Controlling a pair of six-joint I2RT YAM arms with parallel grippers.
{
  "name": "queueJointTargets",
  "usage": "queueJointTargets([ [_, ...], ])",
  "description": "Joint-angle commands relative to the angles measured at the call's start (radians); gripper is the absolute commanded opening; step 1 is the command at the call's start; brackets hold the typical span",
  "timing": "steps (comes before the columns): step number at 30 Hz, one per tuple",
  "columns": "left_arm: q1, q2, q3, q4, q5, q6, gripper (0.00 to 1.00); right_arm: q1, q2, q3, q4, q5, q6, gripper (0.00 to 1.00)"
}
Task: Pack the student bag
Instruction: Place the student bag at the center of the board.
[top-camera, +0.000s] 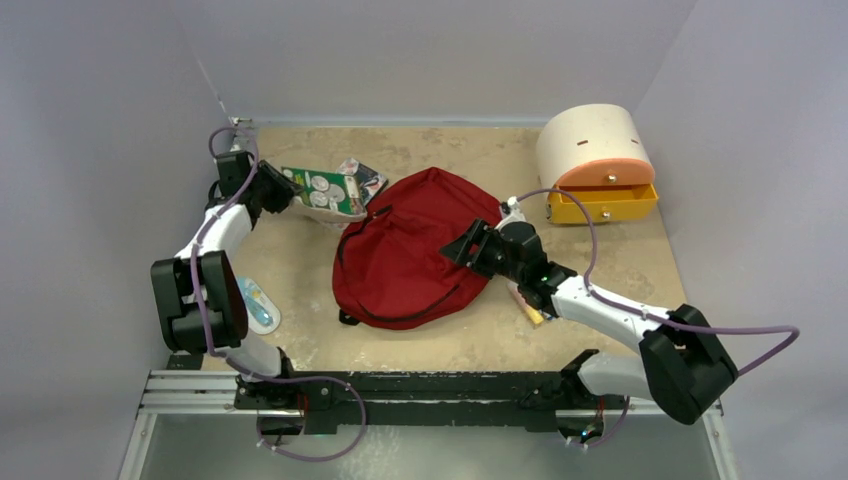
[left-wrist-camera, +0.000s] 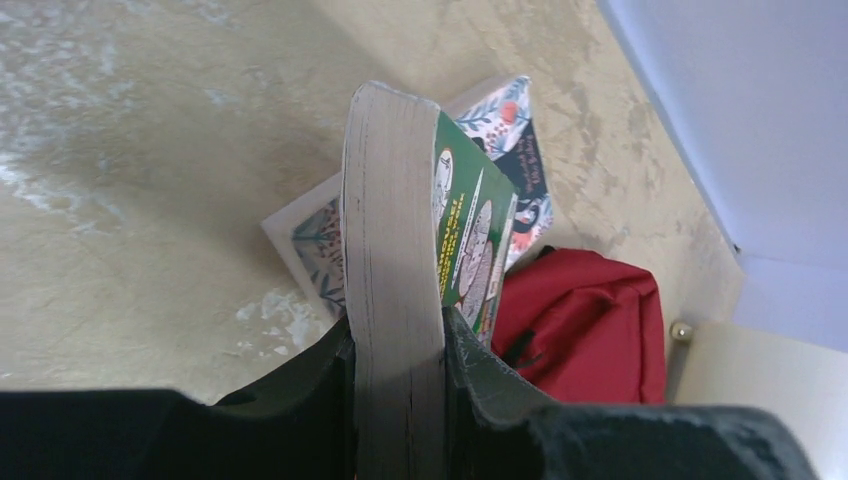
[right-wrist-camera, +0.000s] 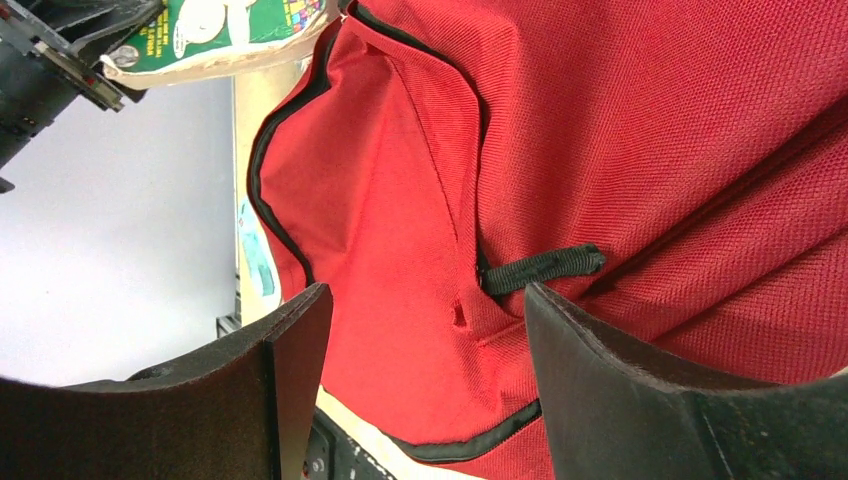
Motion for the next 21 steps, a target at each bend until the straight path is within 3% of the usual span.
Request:
queueJointTargets([
  [1,0.016,-0.015,0.094,-0.035,-0.127,0.032,0.32,-0.001,-0.047,0.012,-0.027,0.002,-0.022,0.73],
  [2,0.016,-0.019,0.109,-0.072,-0.158,0.044,0.50,-0.001,-0.051,0.021,-0.054,0.014,-0.025,0.74],
  [3,0.016,-0.027,0.119,-0.116,-0.186,0.053,0.61,-0.002,-0.054,0.031,-0.076,0.028,-0.031,0.75],
  [6,0.017,-0.068,0.141,-0.209,-0.258,0.075,0.80,-0.001,-0.059,0.075,-0.161,0.084,-0.049,0.77],
  [10,0.015,-0.165,0.110,-0.313,-0.305,0.097,0.84,-0.001,-0.063,0.139,-0.258,0.154,-0.070,0.78],
  [13,-0.001,-0.277,0.036,-0.320,-0.246,0.097,0.84,-0.001,-0.060,0.172,-0.293,0.195,-0.093,0.78],
  [21,-0.260,-0.452,-0.178,-0.328,-0.199,0.083,0.84,0.000,-0.011,0.265,-0.375,0.252,-0.146,0.76],
])
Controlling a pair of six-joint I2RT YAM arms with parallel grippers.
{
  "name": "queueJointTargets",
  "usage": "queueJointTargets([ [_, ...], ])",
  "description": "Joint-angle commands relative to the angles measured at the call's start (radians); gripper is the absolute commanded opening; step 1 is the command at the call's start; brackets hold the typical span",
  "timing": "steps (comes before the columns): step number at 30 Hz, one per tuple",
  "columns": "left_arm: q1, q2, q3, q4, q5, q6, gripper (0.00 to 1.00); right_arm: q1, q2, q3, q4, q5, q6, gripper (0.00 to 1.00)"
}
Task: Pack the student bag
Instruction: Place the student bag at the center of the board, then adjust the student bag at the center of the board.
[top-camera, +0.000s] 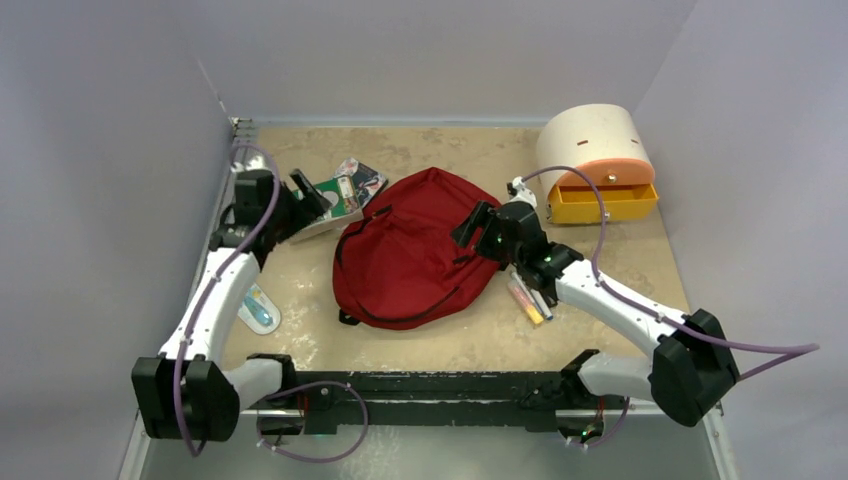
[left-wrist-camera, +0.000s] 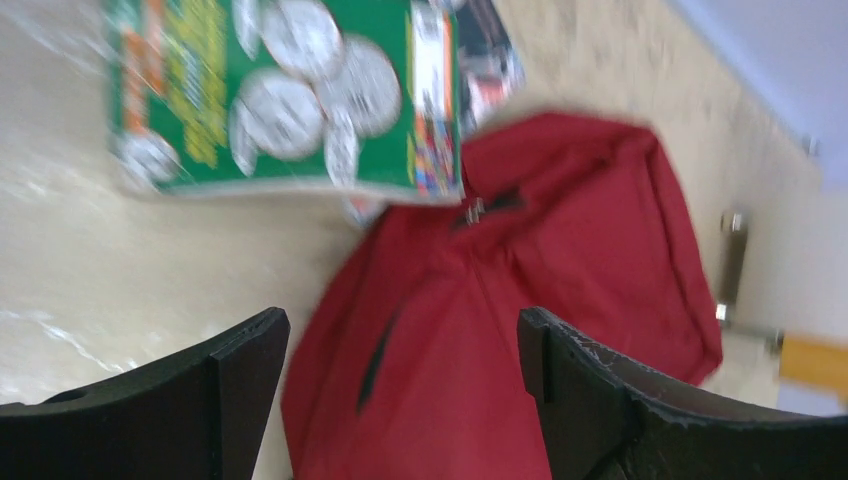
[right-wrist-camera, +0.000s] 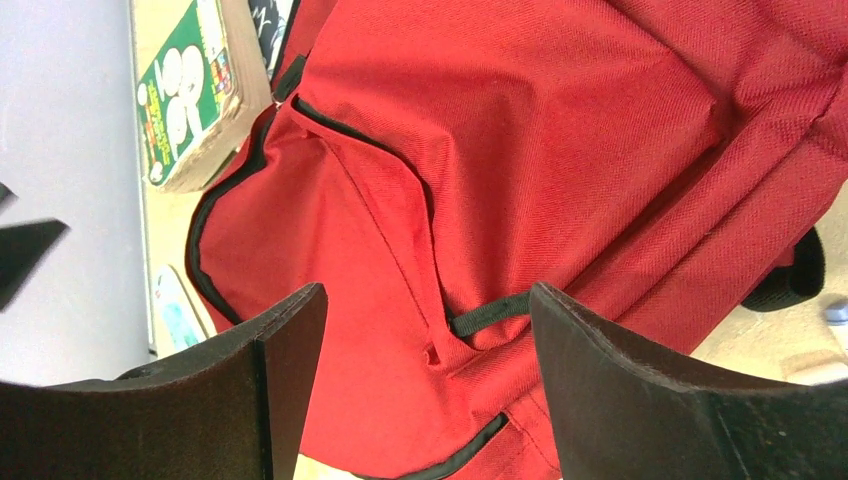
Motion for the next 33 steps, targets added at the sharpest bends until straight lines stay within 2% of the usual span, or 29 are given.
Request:
queueJointTargets([
  [1,-0.094,-0.045,-0.134,-0.006,0.051,0.004,0.84,0.000,0.016,0.071,-0.048,0.039,-0.050,0.75],
  [4,-0.105,-0.035,-0.187,0.025,0.081,0.016,0.83,0.001,0.026,0.094,-0.015,-0.049,-0.091,0.74],
  [8,-0.123,0.038,-0.187,0.053,0.108,0.027,0.82,0.013,0.064,0.135,0.040,-0.165,-0.133,0.72],
  [14,-0.175,0.144,-0.166,0.089,0.112,0.025,0.78,0.064,0.138,0.193,0.036,-0.178,-0.149,0.71],
  [18,-0.228,0.173,-0.181,0.098,0.114,0.003,0.63,0.091,0.171,0.212,0.039,-0.184,-0.152,0.70],
  [23,-0.271,0.105,-0.271,0.128,0.116,-0.036,0.30,0.101,0.188,0.215,0.037,-0.160,-0.152,0.69],
  [27,-0.292,0.049,-0.355,0.150,0.149,-0.054,0.11,0.104,0.207,0.228,0.044,-0.148,-0.151,0.68],
  [30,-0.314,0.022,-0.415,0.171,0.167,-0.067,0.05,0.108,0.236,0.248,0.060,-0.152,-0.150,0.68],
  [33,-0.322,0.008,-0.467,0.173,0.161,-0.083,0.07,0.117,0.283,0.281,0.076,-0.155,-0.153,0.67],
])
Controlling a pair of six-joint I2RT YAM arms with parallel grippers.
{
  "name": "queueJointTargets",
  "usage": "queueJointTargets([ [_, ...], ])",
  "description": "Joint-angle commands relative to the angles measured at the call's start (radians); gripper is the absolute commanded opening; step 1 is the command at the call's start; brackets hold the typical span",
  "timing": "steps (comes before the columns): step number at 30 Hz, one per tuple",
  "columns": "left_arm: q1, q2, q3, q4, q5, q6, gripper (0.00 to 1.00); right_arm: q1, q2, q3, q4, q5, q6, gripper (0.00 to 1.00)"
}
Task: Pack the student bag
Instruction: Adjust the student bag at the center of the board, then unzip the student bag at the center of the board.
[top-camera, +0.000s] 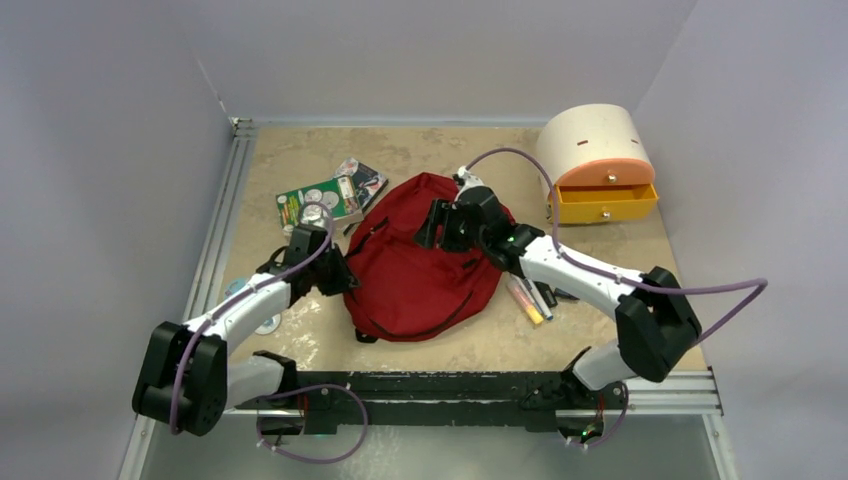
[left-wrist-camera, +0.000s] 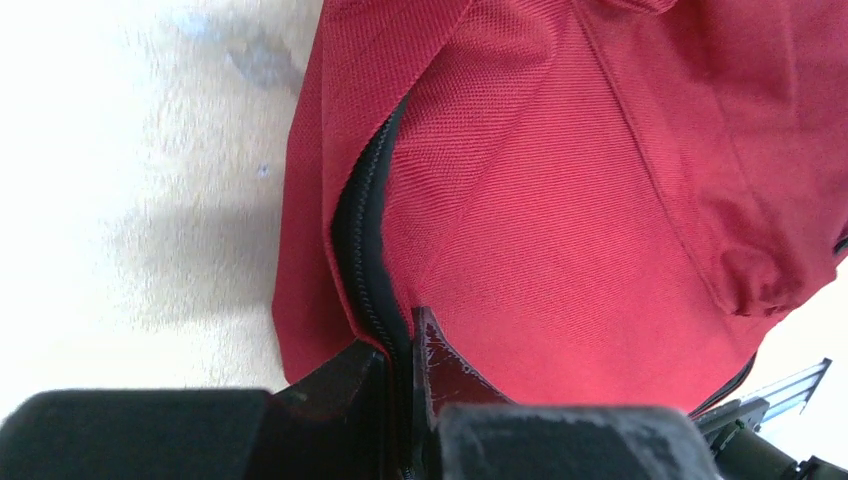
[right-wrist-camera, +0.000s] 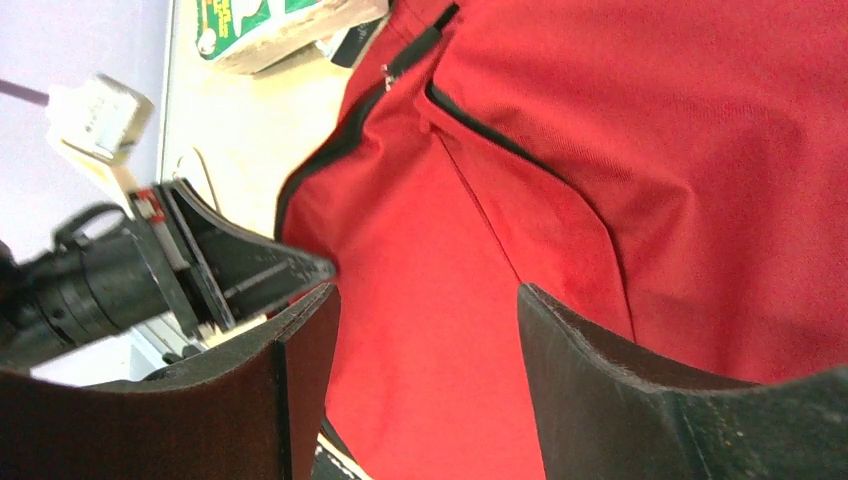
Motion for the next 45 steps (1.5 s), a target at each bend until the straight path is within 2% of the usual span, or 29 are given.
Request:
queueJointTargets([
  [1,-0.017,-0.034,-0.069,0.030,0.026,-0.036,0.08,0.020,0.064,0.100,0.066,0.008,-0.024,0.67],
  [4,-0.017,-0.055,-0.074,0.014,0.013,-0.046,0.16,0.036,0.133,0.158,0.077,-0.002,-0.035,0.66],
  [9,-0.017,-0.094,0.022,-0.100,-0.065,-0.032,0.43,0.047,0.240,0.220,0.094,0.060,-0.021,0.58],
  [13,-0.017,-0.120,0.144,-0.210,-0.168,0.000,0.51,0.047,0.318,0.240,0.096,0.111,-0.007,0.47],
  [20,-0.017,-0.062,0.321,-0.210,-0.216,0.119,0.52,0.047,0.399,0.203,0.103,0.148,0.037,0.38],
  [25,-0.017,0.101,0.426,-0.075,-0.100,0.251,0.52,0.047,0.427,0.147,0.131,0.155,0.050,0.35],
  [29,-0.017,0.244,0.522,0.002,-0.015,0.378,0.50,0.045,0.450,0.118,0.168,0.099,0.048,0.30],
  [35,-0.019,0.431,0.675,-0.013,0.006,0.561,0.46,0.040,0.468,0.096,0.202,0.066,0.049,0.26],
  [40,-0.026,0.510,0.716,-0.025,0.078,0.667,0.40,0.036,0.476,0.094,0.210,0.056,0.051,0.24],
  [45,-0.030,0.542,0.699,-0.014,0.074,0.709,0.36,0.033,0.478,0.098,0.209,0.051,0.048,0.23],
])
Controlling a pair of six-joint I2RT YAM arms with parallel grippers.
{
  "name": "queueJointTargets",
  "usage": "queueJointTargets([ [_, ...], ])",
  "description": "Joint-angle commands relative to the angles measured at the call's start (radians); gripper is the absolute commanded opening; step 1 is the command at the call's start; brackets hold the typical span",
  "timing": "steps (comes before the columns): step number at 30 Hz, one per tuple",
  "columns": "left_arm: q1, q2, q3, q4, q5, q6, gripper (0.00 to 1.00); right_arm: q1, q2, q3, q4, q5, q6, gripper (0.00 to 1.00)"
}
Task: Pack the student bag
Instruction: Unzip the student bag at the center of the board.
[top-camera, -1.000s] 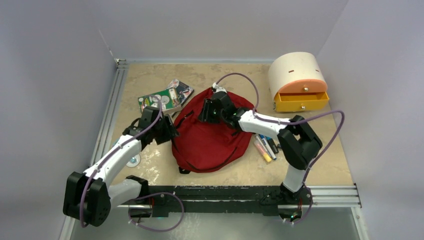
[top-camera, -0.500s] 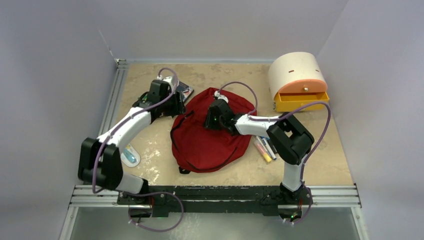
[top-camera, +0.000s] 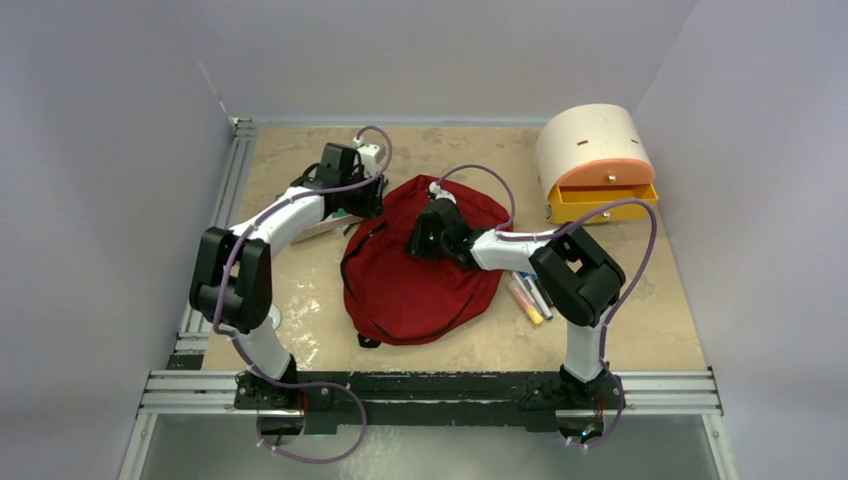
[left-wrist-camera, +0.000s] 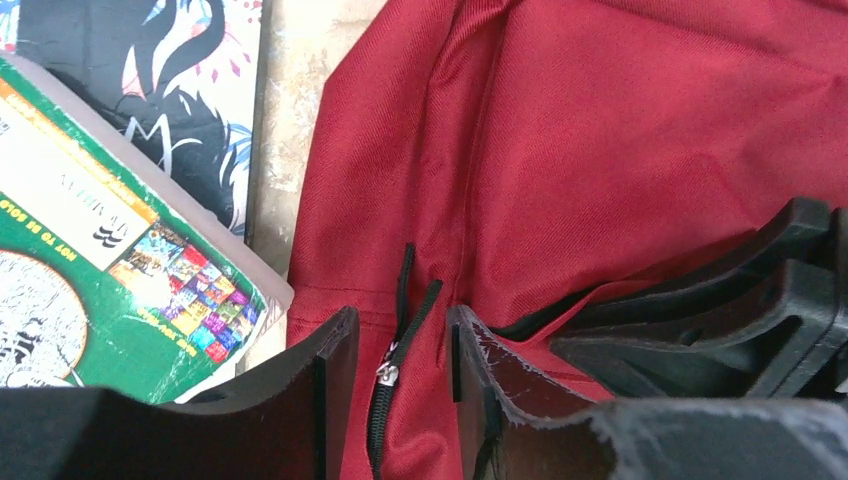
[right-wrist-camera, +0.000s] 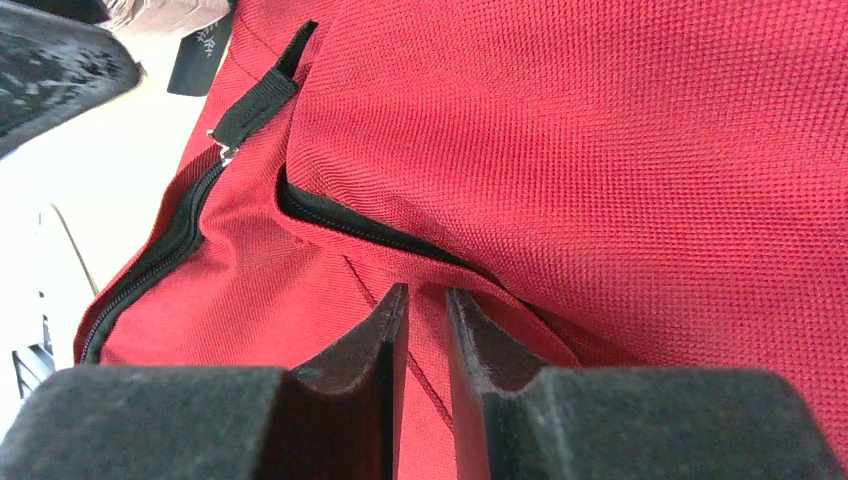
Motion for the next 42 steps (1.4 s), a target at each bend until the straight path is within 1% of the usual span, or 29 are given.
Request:
queueJointTargets([
  [1,-0.008,0.023,0.028,0.031,0.039,0.090,0.36,-0.003,0.027,-0.009,-0.017,-0.013,-0.002,0.22],
  [5,-0.010,0.045,0.024,0.041,0.095,0.096,0.36,-0.003,0.021,0.000,-0.028,-0.010,-0.009,0.22],
  [11,-0.016,0.102,0.038,0.023,0.044,0.102,0.34,-0.004,0.002,-0.004,-0.039,-0.002,-0.015,0.21],
  [16,-0.017,0.139,0.049,0.010,0.042,0.106,0.33,-0.004,-0.012,-0.005,-0.047,-0.004,-0.021,0.21],
  [21,-0.028,0.144,0.047,0.006,0.049,0.111,0.32,-0.005,-0.015,0.001,-0.055,-0.011,-0.029,0.21],
  [23,-0.036,0.147,0.048,0.004,0.033,0.112,0.25,-0.004,-0.015,0.004,-0.059,-0.011,-0.030,0.20],
  [26,-0.041,0.140,0.052,-0.002,-0.019,0.099,0.09,-0.004,-0.018,0.004,-0.062,-0.009,-0.030,0.20],
  [30,-0.041,0.090,0.038,0.004,-0.073,0.083,0.03,-0.005,-0.021,0.000,-0.062,-0.009,-0.030,0.20],
  [32,-0.041,0.056,0.023,0.017,-0.103,0.071,0.00,-0.005,-0.021,-0.003,-0.064,-0.005,-0.029,0.20],
  [39,-0.041,-0.064,-0.041,0.053,-0.152,0.027,0.00,-0.004,-0.017,-0.011,-0.065,0.003,-0.023,0.19],
  [42,-0.041,-0.090,-0.044,0.040,-0.162,-0.002,0.00,-0.004,-0.016,-0.011,-0.064,0.005,-0.019,0.19],
])
